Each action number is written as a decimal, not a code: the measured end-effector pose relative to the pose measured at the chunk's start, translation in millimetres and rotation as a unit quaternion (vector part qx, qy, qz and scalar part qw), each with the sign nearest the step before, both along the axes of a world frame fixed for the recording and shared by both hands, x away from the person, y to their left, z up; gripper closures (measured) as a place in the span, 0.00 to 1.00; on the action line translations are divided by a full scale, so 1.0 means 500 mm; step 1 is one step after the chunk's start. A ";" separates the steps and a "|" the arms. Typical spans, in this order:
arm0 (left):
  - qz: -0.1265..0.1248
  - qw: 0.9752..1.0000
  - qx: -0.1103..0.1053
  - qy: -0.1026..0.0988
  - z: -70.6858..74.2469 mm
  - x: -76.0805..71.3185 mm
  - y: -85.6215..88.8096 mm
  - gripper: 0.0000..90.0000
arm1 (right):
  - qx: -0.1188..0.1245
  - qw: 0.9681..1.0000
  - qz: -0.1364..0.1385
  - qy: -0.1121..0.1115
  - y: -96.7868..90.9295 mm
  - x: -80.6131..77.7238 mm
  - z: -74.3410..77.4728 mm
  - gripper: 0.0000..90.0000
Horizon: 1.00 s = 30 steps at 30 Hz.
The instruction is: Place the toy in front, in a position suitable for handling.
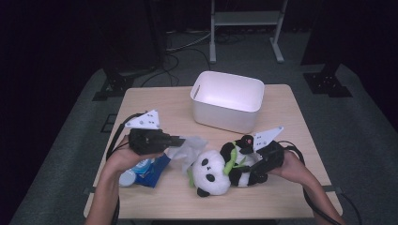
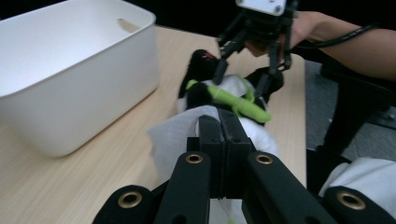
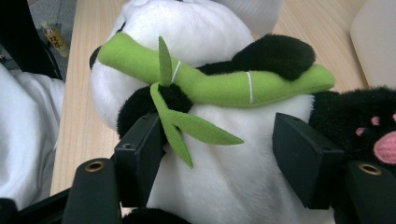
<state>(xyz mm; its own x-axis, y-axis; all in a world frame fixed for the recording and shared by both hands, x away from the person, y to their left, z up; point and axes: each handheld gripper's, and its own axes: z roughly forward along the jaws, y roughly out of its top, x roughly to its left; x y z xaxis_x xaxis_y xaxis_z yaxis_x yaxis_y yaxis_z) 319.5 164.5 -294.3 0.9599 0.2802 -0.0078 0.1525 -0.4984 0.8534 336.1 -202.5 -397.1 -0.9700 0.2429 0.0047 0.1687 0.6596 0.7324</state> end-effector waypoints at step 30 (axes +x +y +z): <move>-0.070 0.994 0.032 0.075 -0.119 0.017 -0.149 0.75 | -0.045 0.999 -0.006 0.001 -0.015 -0.001 0.005 0.31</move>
<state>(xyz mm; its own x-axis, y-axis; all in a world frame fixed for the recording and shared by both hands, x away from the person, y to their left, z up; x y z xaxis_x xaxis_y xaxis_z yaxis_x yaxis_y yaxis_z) 328.1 89.8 -353.8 0.9788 0.1481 -0.1414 0.2016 -0.5758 0.7924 335.6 -210.0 -394.5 -0.9673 0.2534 -0.0154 0.1782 0.7209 0.6697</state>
